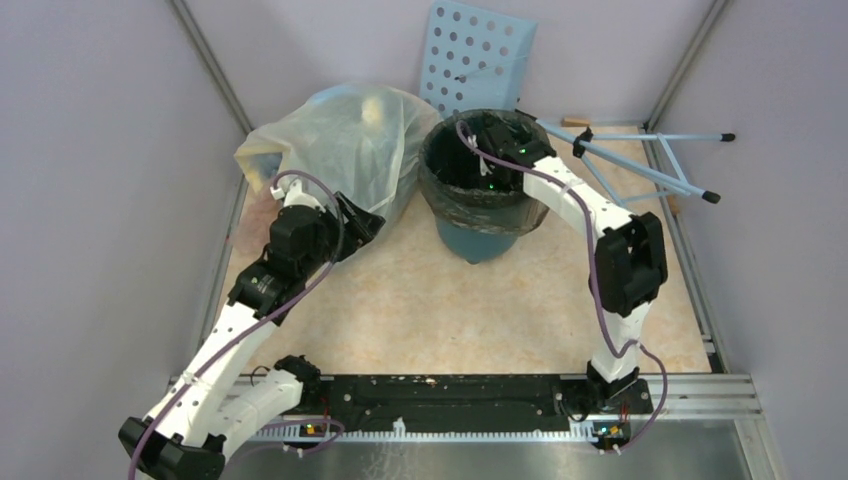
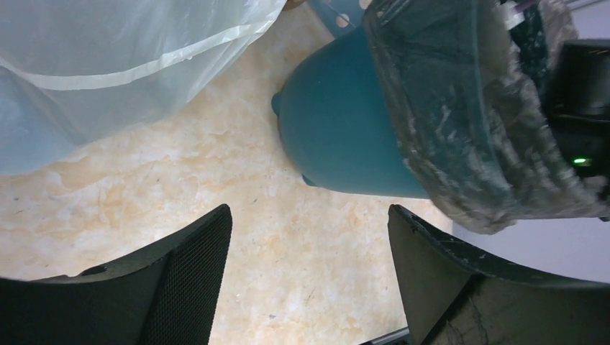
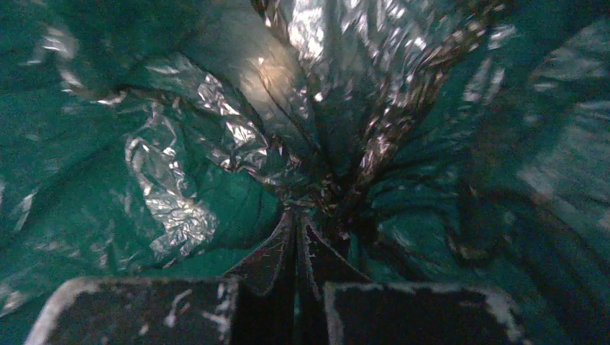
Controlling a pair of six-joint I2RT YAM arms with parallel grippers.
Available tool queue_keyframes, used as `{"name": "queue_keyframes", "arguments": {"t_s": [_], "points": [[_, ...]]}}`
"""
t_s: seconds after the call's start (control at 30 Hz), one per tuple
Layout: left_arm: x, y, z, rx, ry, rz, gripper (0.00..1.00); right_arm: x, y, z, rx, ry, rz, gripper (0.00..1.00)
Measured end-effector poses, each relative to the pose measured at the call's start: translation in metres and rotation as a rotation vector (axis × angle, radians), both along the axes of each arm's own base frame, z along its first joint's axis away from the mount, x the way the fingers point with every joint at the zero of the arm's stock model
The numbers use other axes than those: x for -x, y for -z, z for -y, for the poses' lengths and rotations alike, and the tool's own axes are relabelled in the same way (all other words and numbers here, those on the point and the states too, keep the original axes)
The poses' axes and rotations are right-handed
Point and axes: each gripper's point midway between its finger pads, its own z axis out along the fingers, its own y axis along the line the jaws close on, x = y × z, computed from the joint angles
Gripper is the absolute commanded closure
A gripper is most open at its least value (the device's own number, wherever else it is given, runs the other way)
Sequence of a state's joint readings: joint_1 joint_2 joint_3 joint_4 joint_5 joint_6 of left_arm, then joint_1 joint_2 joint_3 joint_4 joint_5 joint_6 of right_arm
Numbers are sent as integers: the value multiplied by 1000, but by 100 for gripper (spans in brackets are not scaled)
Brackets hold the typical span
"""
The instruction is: Put the trash bags into the trash bin
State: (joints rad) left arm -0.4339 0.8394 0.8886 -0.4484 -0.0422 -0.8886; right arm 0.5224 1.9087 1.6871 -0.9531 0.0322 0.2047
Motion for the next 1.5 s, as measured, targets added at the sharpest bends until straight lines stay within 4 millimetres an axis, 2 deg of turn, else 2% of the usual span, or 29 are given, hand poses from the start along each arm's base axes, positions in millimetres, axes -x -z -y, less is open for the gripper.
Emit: {"name": "queue_keyframes", "arguments": {"t_s": [0.17,0.33,0.4,0.47,0.6,0.7,0.8,0.9,1.0,1.03,1.07,1.13,1.2,1.27,1.37,1.5], "points": [[5,4,-4,-51,20,3,14,-13,-50,-7,-45,-2,83,99],[9,4,-7,-107,46,21,14,-29,-124,-16,-122,-1,220,98],[8,1,-8,-121,55,35,14,-33,-146,-18,-150,-1,268,98],[9,-2,-8,-129,63,45,14,-33,-153,-19,-161,-3,280,97],[10,-3,-8,-154,84,63,12,-27,-151,-22,-175,-17,249,96],[11,-3,-8,-187,109,81,10,-26,-163,-27,-213,-33,266,93],[11,-9,-8,-219,139,109,7,-24,-185,-27,-250,-40,326,84],[10,-19,-4,-236,175,156,2,-9,-209,-14,-280,-30,423,57],[8,-26,1,-240,205,201,1,30,-222,13,-322,-31,543,26],[7,-26,3,-239,213,215,1,43,-223,21,-337,-21,569,20],[6,-24,4,-239,222,223,1,63,-222,34,-365,-22,627,19],[4,-15,6,-248,232,223,1,90,-222,49,-424,-7,708,19],[4,1,5,-266,237,210,1,118,-210,64,-492,23,780,18],[5,20,4,-284,241,181,1,136,-194,77,-560,72,833,18],[10,40,8,-320,310,179,1,150,-148,88,-610,145,844,18],[14,44,18,-364,426,251,1,149,-84,106,-565,271,814,19]]}}
